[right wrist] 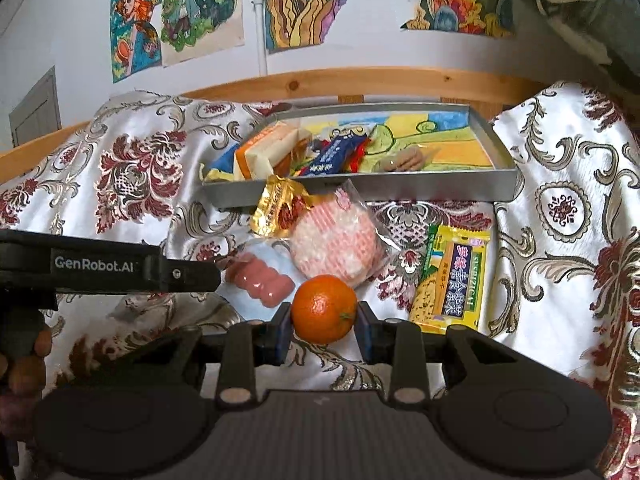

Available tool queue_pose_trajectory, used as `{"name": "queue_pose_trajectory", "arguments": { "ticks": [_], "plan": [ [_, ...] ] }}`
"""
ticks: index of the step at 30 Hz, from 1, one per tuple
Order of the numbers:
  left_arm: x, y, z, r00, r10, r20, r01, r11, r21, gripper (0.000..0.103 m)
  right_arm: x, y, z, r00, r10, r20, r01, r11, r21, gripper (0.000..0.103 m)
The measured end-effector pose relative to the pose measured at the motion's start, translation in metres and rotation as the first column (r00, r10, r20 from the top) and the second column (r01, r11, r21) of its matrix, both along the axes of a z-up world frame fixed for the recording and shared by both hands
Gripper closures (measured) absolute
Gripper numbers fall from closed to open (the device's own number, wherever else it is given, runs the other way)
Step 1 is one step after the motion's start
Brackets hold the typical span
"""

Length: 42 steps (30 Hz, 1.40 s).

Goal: Organize snacks
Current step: 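Grasp the brown candy with the left tool while the right tool grasps the orange, then carry the candy into the tray with the left tool while the right tool places the orange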

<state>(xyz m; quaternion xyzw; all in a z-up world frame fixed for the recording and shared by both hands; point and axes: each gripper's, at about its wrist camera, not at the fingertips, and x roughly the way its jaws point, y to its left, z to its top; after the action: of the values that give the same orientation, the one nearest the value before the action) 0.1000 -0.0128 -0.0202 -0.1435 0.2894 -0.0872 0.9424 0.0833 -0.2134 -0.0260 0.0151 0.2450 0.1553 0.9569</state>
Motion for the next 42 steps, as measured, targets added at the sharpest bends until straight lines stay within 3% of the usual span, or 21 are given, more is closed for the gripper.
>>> {"name": "queue_pose_trajectory", "arguments": {
  "ticks": [13,20,31,36,42],
  "plan": [
    [-0.013,0.0,0.005,1.0,0.012,0.006,-0.012,1.0,0.025,0.053,-0.001,-0.003,0.004,1.0,-0.007,0.009,0.007,1.0,0.018,0.067],
    [-0.006,0.0,-0.009,0.999,0.015,-0.049,-0.012,0.999,0.051,0.053,-0.001,-0.002,0.0,1.0,-0.01,-0.002,0.01,1.0,0.002,0.067],
    [-0.016,-0.01,0.003,0.998,-0.014,0.069,0.007,0.994,0.105,0.054,-0.003,0.001,0.008,0.998,0.007,0.062,-0.005,0.999,-0.034,0.067],
    [-0.019,-0.008,0.013,0.994,-0.015,0.104,0.01,0.999,0.051,0.054,-0.003,0.0,0.009,0.998,-0.001,0.066,0.004,0.999,-0.042,0.067],
    [-0.011,-0.011,0.03,0.988,-0.004,0.154,-0.002,0.999,0.039,0.054,0.001,-0.006,0.02,0.995,-0.011,0.097,0.013,1.0,-0.024,0.067]
  ]
}}
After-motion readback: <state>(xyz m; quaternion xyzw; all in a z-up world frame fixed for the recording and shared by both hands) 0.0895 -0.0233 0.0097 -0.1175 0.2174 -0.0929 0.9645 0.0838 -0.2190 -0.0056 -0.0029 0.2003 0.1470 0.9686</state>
